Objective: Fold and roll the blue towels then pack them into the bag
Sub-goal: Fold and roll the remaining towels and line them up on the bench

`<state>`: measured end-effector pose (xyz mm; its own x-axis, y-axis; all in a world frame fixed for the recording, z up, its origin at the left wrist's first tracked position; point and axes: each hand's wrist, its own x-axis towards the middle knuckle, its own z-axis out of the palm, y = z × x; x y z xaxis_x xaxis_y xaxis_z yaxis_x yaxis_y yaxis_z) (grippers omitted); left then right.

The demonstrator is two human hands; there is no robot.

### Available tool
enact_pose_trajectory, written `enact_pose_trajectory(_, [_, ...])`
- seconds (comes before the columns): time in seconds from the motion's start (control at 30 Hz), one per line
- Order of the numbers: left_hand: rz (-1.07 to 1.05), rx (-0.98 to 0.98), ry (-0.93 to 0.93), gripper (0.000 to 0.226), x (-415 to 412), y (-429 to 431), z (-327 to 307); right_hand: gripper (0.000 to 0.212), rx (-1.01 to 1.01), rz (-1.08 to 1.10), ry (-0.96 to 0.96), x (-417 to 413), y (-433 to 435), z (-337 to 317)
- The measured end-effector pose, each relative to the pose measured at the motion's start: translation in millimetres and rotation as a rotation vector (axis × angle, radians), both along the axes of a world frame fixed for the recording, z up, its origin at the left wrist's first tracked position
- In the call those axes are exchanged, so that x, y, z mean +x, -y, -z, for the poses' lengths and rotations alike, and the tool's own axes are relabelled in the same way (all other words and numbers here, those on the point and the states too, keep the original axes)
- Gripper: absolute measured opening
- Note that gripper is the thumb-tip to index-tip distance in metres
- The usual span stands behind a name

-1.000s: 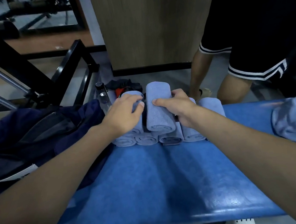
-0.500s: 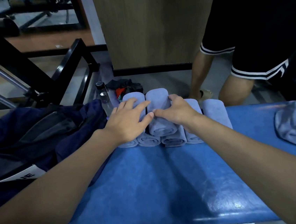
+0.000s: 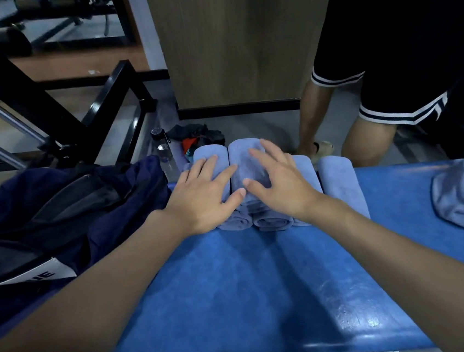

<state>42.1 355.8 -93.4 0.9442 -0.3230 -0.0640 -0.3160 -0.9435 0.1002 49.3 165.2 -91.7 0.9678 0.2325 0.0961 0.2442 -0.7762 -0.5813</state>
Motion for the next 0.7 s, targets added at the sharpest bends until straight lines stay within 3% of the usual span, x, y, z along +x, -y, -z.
enact_pose_trajectory(0.27, [0.027,0.094,0.062,0.088,-3,3,3,0.070,-0.117,-0.128,-0.091,-3,11,5])
enact_pose_trajectory(0.47, [0.026,0.082,0.053,0.068,-4,7,-11,0.066,-0.055,-0.116,-0.090,-9,14,3])
enact_pose_trajectory(0.6, [0.057,0.049,0.185,0.061,-4,24,-30,0.059,-0.075,-0.105,-0.031,-25,37,-4])
enact_pose_trajectory(0.7, [0.120,-0.005,0.254,0.040,-3,60,-46,0.052,-0.120,-0.036,-0.022,-41,75,-7])
